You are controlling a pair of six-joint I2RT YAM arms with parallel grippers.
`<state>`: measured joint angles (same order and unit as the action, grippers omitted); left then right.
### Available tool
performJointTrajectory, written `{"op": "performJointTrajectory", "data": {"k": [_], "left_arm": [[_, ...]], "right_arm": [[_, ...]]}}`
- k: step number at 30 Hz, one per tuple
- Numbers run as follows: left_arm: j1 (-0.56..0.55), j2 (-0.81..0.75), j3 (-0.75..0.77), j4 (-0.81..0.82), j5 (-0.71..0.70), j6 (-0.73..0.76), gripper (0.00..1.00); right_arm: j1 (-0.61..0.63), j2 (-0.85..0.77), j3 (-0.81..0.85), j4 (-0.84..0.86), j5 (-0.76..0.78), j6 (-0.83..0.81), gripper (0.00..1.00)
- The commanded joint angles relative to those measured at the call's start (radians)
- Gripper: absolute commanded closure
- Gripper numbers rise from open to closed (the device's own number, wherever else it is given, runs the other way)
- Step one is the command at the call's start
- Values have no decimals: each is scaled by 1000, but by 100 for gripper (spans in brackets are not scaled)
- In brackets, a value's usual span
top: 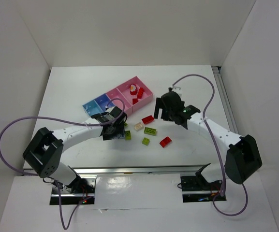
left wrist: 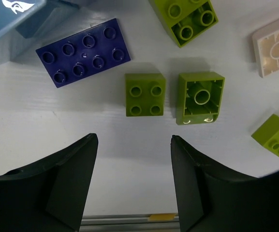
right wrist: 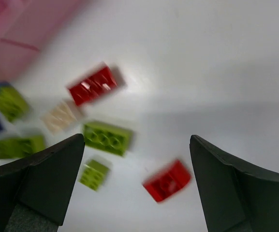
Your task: Sort the legos into containers by color
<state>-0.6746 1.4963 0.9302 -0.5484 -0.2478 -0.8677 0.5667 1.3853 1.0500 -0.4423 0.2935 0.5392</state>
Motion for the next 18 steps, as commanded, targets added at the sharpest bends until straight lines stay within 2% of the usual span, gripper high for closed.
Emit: {"op": "performJointTrajectory", "data": {"k": [1,5,9,16,18], "left_arm": [[-3,25,32,39,-33,-7,28],[-3,70,32,62,-24,-7,28],[-3,123,42,74,-24,3,33],[6,168,74,105,-24,13,34],[6,177,75,105,-24,24,42]], "right_arm": [[16,-57,-151,-121,6,102,3],[16,-172,-267,-141,-56,169,3],[53,-207,-334,-141,-77,226,3],[111,-149,-358,-113,-88,286,3],[122,-118,-358,-99,-74,309,3]]}}
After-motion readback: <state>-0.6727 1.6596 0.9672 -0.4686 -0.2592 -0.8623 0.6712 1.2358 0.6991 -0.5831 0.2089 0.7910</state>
